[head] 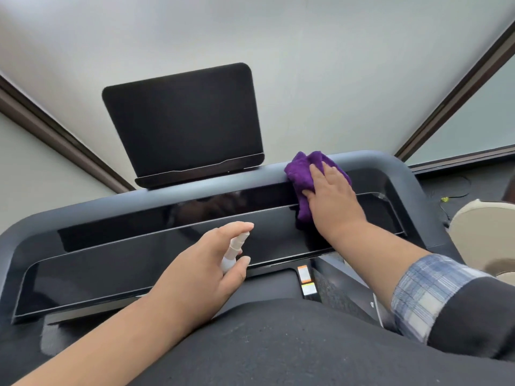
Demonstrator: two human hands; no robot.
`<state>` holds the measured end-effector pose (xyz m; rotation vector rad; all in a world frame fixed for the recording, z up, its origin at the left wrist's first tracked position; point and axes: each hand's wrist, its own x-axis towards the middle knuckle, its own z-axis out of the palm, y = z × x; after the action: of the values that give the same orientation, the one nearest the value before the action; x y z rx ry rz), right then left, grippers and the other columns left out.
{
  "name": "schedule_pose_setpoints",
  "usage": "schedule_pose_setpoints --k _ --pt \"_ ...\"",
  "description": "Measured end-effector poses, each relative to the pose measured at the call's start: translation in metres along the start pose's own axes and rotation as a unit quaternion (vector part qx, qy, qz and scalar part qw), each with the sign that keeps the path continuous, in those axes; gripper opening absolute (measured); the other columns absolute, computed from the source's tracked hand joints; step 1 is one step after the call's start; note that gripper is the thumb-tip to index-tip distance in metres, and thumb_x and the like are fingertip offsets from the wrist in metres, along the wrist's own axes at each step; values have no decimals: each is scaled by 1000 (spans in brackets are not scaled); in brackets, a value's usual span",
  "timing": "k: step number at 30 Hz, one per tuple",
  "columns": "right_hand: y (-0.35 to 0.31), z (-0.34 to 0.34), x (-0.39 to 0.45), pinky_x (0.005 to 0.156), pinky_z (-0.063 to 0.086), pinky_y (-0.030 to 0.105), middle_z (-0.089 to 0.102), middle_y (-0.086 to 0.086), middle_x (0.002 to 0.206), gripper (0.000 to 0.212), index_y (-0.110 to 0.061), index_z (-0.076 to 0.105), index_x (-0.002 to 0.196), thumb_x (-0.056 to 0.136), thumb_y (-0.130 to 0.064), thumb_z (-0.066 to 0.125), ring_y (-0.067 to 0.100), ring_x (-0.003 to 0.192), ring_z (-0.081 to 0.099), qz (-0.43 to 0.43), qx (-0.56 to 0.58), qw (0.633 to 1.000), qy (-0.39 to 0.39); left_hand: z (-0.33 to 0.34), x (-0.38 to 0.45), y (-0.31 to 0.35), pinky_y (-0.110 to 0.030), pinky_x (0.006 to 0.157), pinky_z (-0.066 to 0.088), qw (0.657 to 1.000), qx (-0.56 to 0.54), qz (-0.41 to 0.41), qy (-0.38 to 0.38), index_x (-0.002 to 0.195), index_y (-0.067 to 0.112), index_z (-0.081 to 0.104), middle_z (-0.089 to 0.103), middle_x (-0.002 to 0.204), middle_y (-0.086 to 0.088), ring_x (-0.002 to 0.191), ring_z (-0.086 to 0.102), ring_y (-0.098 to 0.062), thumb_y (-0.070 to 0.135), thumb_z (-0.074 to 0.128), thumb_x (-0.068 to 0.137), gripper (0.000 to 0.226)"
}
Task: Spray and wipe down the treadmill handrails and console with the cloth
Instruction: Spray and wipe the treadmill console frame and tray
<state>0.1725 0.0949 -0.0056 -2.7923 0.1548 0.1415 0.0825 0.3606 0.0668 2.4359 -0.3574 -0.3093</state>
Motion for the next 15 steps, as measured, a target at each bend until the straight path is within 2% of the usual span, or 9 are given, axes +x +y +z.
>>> schedule_pose_setpoints --k 3,5,7,9,11,13,15 --pt "2 3 1 124 5 42 8 6 167 63 -25 14 159 104 -44 38 28 153 5 3 12 1000 4 9 17 18 -5 74 37 1000 8 1 3 125 66 33 51 104 35 97 52 12 38 61 90 53" --pt "-2 8 -4 123 0 48 6 8 167 71 -27 12 159 100 -52 42 33 152 1 -42 -34 999 -4 15 29 32 -7 73 37 1000 12 1 5 126 64 32 52 103 32 94 53 10 38 61 90 53" --pt "-4 12 -8 122 0 51 10 6 166 72 -29 15 158 98 -53 46 35 152 1 -113 -79 990 -25 21 41 46 -15 78 42 1000 14 4 4 127 64 31 53 107 28 92 55 4 38 61 90 54" --pt "-2 12 -10 121 11 49 23 2 162 62 -31 26 154 99 -44 49 34 149 12 -186 -79 979 -33 27 52 56 -22 84 46 1000 14 5 2 128 63 32 52 110 24 95 56 -1 36 61 89 55" --pt "5 8 -13 114 28 47 39 -1 151 51 -30 39 148 99 -36 51 31 139 32 -222 -42 974 -28 33 64 63 -23 88 44 1000 11 5 8 129 60 33 52 116 24 101 54 1 35 61 89 55" --pt "16 2 -18 106 37 48 50 1 142 45 -28 49 143 99 -33 54 31 126 43 -199 32 979 -23 36 78 69 -20 87 40 1000 19 2 19 130 56 34 51 122 26 101 51 4 35 59 90 52" --pt "30 -4 -28 108 37 45 54 3 139 43 -29 55 140 97 -33 58 30 123 47 -134 142 981 -12 36 95 77 -21 83 37 999 41 -1 29 132 53 34 50 120 26 96 50 1 35 58 92 50"
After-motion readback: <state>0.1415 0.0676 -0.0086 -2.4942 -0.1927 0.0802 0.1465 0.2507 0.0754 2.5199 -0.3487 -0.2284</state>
